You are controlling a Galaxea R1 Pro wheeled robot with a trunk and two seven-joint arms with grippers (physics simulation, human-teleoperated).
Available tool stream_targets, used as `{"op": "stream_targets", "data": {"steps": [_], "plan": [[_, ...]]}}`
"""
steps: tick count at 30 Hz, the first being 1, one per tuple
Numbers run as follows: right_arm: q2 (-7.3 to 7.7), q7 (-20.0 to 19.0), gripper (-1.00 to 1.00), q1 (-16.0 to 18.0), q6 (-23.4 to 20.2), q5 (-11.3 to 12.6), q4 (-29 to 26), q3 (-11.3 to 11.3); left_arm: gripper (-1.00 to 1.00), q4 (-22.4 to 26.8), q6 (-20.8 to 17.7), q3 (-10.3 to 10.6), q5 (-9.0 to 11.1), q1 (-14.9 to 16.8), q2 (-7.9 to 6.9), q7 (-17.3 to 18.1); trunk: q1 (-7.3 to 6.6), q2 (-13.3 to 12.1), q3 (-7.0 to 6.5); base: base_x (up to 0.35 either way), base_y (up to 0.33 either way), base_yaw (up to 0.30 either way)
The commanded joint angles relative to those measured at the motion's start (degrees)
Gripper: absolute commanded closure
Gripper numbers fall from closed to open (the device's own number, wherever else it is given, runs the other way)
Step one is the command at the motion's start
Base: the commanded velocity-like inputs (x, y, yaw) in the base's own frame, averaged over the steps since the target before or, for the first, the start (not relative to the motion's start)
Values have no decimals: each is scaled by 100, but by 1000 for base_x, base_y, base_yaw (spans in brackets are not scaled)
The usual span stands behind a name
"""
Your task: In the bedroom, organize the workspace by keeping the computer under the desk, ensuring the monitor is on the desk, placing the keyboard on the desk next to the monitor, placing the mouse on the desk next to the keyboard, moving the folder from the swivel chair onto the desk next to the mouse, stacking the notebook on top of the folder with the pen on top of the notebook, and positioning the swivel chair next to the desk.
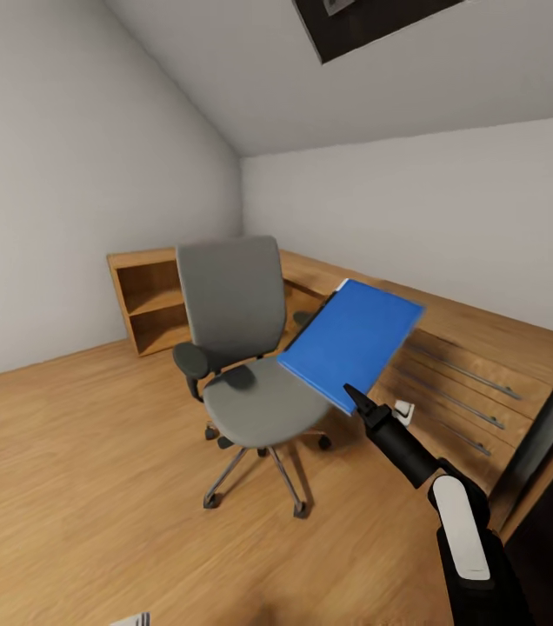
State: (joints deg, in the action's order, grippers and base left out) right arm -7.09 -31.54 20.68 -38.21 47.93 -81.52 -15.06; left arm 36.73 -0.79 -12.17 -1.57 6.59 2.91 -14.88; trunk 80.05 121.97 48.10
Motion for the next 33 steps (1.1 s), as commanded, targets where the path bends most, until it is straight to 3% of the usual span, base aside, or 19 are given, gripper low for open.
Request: {"op": "stream_targets", "data": {"steps": [1,11,17,23,33], "plan": [[-7,-12,100,6,-38,15,4,-14,-100,6,-1,-20,-16,1,4,-3,-24,-39,-14,0,0,-262],[-21,-4,100,6,2,18,54,-33,-100,-317,45,-13,-11,1,-12,10,-243,-440,-195,-56,-2,-281],[-43,2,100,6,40,24,57,-289,-100,-404,39,-13,-2,1,-133,12,-375,-681,-303,-297,103,-300],[-70,502,100,6,429,75,52,-329,-100,-516,46,6,-23,1,-126,12,-507,-922,-410,-56,13,-277],[-73,766,100,6,462,162,38,-330,-100,-538,51,9,-13,1,-117,12,-726,-1323,-563,-4,1,-248]]}}
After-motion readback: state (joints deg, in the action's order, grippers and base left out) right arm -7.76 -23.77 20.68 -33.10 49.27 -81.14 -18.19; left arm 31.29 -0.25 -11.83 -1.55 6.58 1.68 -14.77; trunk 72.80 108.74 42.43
